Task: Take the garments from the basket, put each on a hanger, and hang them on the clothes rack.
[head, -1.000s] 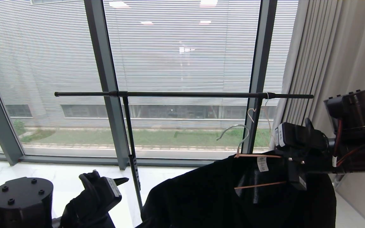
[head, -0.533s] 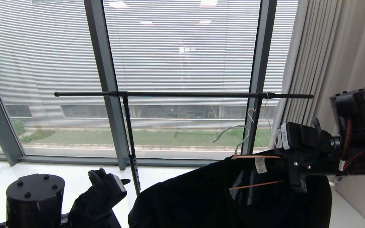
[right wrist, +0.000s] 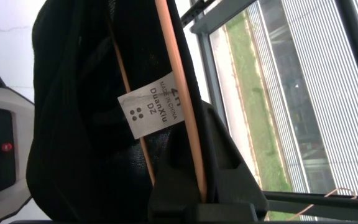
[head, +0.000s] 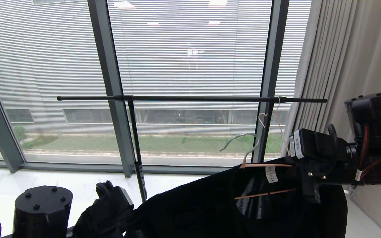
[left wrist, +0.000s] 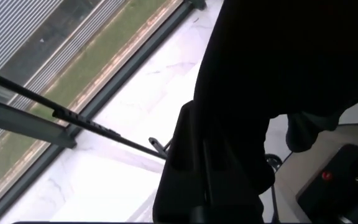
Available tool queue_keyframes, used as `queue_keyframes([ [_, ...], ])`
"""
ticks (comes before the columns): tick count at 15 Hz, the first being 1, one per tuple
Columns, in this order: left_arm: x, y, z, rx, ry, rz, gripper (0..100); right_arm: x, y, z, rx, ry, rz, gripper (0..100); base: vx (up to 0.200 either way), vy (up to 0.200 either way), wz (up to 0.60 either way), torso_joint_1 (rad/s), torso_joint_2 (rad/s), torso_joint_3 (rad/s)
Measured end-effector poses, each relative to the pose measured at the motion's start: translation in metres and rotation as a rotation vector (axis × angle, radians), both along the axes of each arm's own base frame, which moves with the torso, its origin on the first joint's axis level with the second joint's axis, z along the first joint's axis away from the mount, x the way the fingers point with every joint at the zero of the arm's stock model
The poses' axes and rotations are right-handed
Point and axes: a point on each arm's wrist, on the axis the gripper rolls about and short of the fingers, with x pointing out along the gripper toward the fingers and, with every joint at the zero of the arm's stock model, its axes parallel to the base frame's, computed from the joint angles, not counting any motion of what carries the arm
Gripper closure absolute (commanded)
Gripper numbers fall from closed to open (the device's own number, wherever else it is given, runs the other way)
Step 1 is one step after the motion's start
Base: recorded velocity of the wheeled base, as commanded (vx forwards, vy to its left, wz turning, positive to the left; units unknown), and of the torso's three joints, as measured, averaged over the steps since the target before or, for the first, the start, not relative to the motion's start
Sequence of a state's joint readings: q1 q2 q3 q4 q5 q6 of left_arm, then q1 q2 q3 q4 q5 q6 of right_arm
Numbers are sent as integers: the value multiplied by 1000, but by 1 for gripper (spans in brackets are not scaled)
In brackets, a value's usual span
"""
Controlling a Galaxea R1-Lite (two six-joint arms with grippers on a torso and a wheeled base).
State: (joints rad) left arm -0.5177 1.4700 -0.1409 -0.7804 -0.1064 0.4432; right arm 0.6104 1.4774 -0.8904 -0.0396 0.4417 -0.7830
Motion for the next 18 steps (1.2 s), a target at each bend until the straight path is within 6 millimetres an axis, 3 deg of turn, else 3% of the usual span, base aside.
queue_keyframes([
  [5, -2, 18, -9, 54, 24, 134, 100, 7, -10, 0, 5, 4, -54, 100, 0, 0, 0, 0, 0, 0],
  [6, -1, 19, -8, 49, 20, 143, 0, 7, -11, 0, 7, 9, -59, 100, 0, 0, 0, 0, 0, 0],
  [12, -1, 20, -3, 12, 3, 169, 0, 7, -14, -5, -10, 51, -157, 100, 0, 0, 0, 0, 0, 0],
  [18, 0, 41, 8, 41, -87, 476, 0, -15, -25, -29, 28, 257, -719, 100, 0, 0, 0, 0, 0, 0],
])
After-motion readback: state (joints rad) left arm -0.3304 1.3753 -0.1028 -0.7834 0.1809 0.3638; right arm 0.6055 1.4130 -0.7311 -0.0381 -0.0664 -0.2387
